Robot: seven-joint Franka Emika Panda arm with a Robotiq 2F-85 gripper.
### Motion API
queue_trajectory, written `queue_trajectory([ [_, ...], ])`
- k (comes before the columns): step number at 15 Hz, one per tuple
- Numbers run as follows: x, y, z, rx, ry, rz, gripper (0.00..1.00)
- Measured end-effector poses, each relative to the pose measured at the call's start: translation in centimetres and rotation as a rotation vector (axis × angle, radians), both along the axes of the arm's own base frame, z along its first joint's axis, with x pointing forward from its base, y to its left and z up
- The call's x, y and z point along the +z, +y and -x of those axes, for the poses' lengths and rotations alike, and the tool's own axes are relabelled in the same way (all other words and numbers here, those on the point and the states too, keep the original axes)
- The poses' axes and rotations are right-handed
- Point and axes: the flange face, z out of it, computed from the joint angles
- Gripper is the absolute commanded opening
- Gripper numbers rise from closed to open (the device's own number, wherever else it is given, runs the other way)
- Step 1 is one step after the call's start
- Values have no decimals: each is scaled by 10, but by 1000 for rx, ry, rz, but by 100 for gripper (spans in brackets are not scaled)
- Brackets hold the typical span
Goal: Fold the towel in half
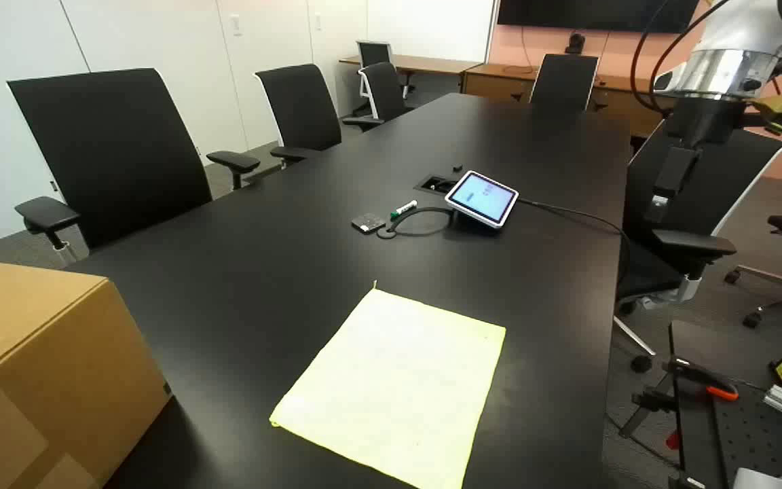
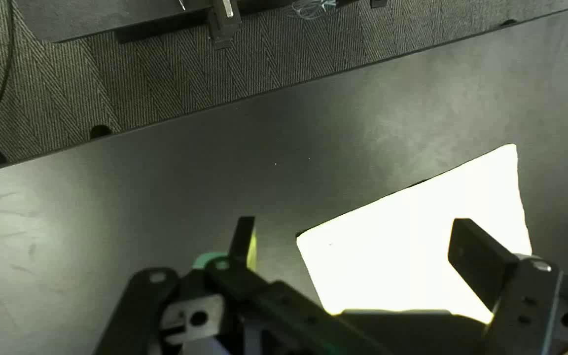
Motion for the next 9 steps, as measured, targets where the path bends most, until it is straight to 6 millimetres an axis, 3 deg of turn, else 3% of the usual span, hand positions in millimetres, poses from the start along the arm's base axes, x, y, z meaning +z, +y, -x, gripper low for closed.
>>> queue_trajectory([
  [9, -1, 6, -7, 23, -12, 14, 100],
])
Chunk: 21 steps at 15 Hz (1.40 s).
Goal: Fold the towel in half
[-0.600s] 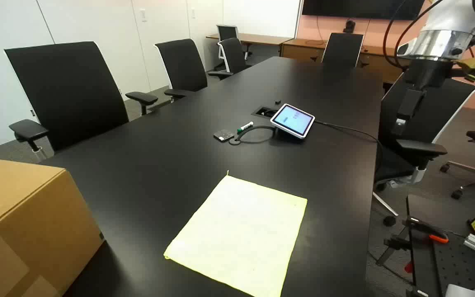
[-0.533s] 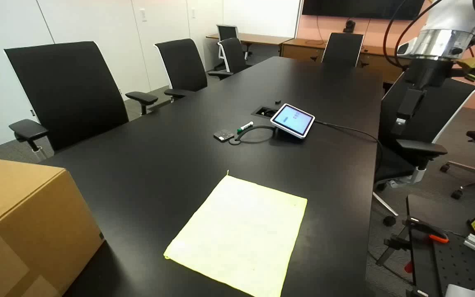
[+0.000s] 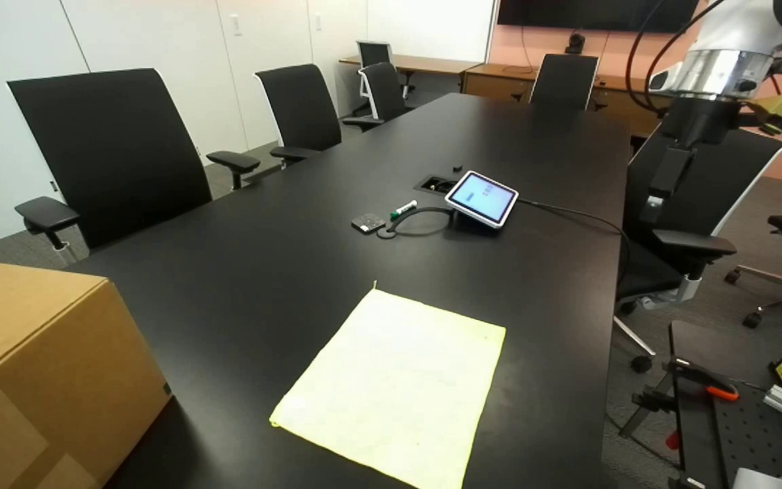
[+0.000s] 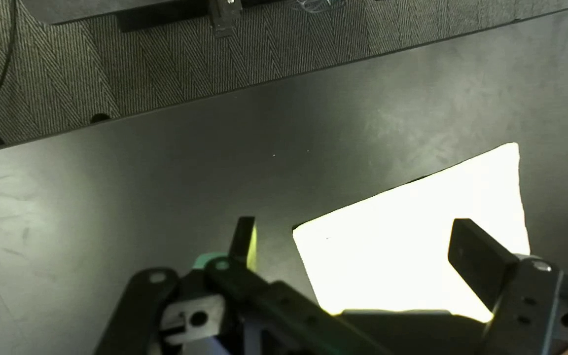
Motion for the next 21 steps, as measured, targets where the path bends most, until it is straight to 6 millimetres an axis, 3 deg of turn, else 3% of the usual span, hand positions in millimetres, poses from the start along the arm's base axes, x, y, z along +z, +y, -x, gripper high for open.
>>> queue_trajectory([
  [4, -21, 33, -31, 55, -49, 8, 100],
  [9, -80, 73, -72, 80, -60, -9, 100],
  [16, -172, 89, -118, 75, 1, 4, 100],
  [21, -214, 100, -138, 87, -33, 45, 100],
])
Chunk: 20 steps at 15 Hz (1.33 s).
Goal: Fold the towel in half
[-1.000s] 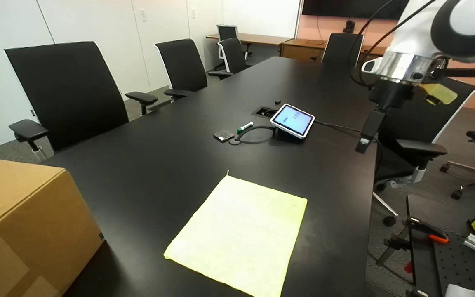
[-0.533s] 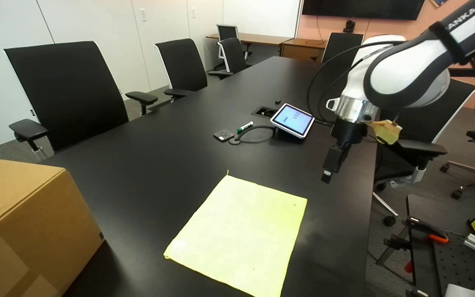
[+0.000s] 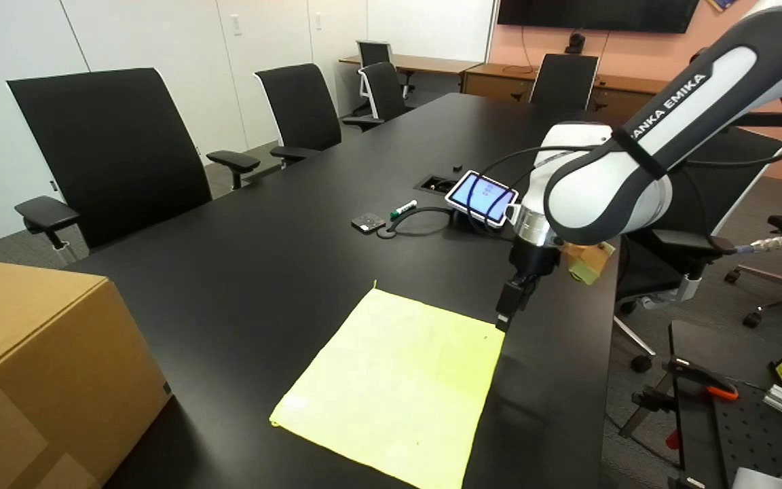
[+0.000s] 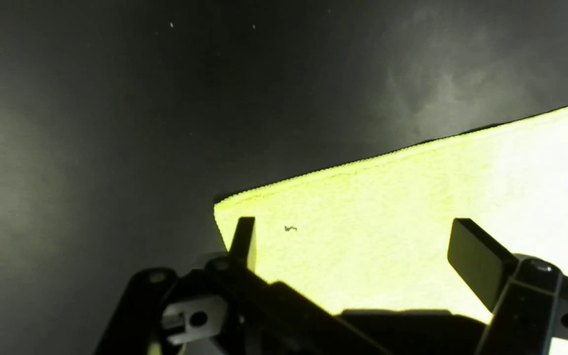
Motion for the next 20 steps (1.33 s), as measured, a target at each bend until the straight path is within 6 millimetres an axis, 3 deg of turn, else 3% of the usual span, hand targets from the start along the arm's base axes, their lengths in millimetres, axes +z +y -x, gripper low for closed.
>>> queue_trajectory([
  [7, -41, 2, -19, -7, -102, 47, 100],
  [14, -85, -9, -20, 24, -104, 111, 100],
  [20, -90, -10, -23, 35, -108, 133, 100],
])
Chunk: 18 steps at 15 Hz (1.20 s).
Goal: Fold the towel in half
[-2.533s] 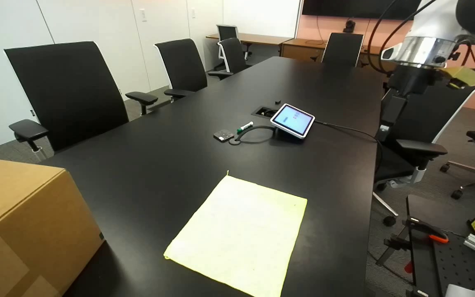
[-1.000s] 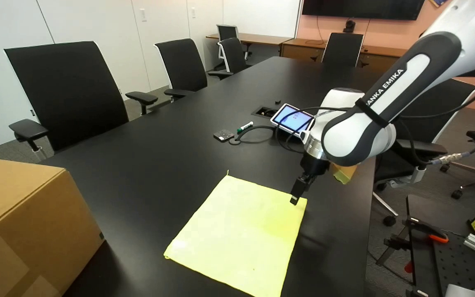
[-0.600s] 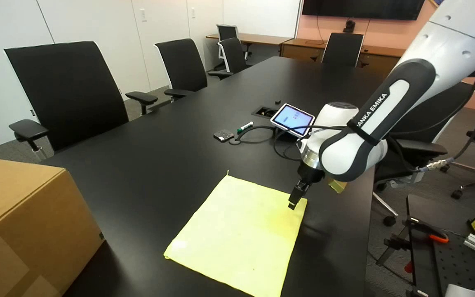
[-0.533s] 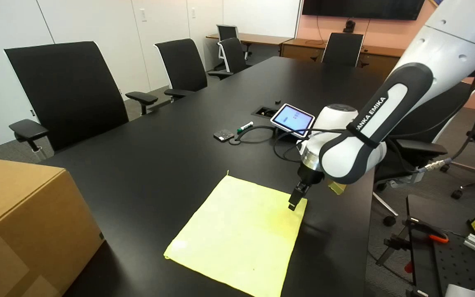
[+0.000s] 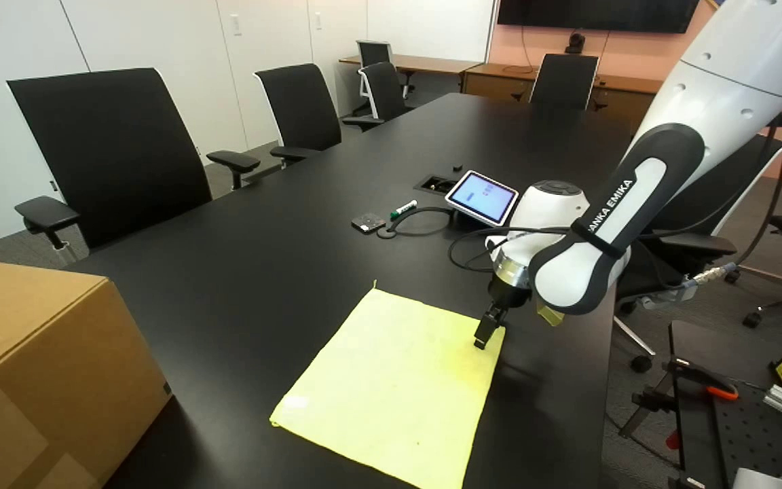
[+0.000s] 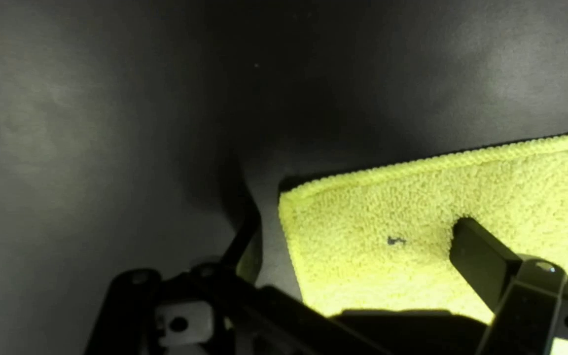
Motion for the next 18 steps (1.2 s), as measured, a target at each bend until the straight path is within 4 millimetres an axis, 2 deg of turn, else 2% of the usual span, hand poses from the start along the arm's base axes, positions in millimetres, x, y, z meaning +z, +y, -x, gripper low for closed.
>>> queue_trajectory([
  [2, 0, 0, 0, -1, 0, 2, 100],
  [3, 0, 0, 0, -2, 0, 3, 93],
  [6, 1, 2, -1, -3, 0, 12, 59],
  [13, 6, 15, -7, -22, -8, 34, 8],
  [16, 12, 23, -9, -39, -10, 28, 3],
  [17, 14, 26, -10, -44, -9, 26, 7],
  [18, 16, 28, -10, -50, -8, 24, 7],
])
